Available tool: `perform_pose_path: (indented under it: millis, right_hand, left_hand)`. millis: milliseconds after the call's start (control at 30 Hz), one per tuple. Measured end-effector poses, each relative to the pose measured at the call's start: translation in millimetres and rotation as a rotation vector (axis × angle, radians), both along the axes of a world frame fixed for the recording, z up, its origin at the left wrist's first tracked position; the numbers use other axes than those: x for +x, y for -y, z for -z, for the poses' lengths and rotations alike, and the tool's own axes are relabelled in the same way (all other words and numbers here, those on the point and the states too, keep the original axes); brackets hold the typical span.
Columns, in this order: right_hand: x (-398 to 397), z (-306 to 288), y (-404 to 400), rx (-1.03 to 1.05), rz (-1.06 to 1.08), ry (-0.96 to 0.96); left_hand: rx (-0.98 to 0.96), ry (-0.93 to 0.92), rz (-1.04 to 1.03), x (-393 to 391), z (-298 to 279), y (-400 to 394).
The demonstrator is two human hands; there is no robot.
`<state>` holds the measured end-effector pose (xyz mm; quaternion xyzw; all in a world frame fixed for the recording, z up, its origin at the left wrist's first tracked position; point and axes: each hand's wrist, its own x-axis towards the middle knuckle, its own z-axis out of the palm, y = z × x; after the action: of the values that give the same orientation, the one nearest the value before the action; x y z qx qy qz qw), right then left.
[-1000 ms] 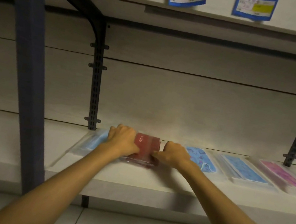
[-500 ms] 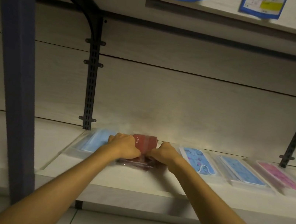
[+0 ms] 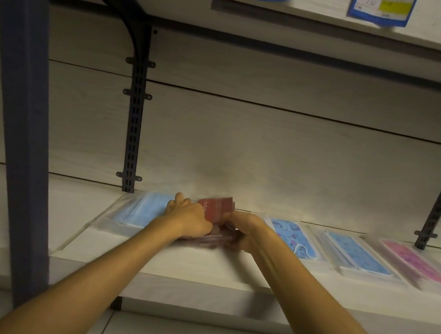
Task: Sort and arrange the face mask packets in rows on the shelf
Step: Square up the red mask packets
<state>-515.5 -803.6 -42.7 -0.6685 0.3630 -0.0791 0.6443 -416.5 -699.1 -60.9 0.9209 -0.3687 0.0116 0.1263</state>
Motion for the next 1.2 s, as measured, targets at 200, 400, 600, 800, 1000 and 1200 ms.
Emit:
perform_pose_path:
  millis: [200,400,600,800,1000,1200]
  right_hand:
    - [2,-7,3,0.064,0.003,-0.082]
    - [9,-5,1,-0.036,-0.012,-0.072]
    - [11,-2,5,-0.029,-0.023,-0.016]
    - [-2,7,15,-0.021,-0.010,0.036]
    - [-12,0,29,0.031,0.016,0.320]
    - [-25,2,31,-0.143,-0.080,0.480]
  left_hand:
    - [0.005,-0.077,0.011,-11,-7,-8]
    - [0.067,-0.042,0.002,-18,-9,-18]
    - [0.157,0.040,-0.113,-12,1,-22]
    - [-0.027,0.153,-0.152,-14,0,-19]
    - [-0.671,-0.589,-0.100,-19,-13,-2]
    - [-0.977,-0.852,0.048,-18,-17,9]
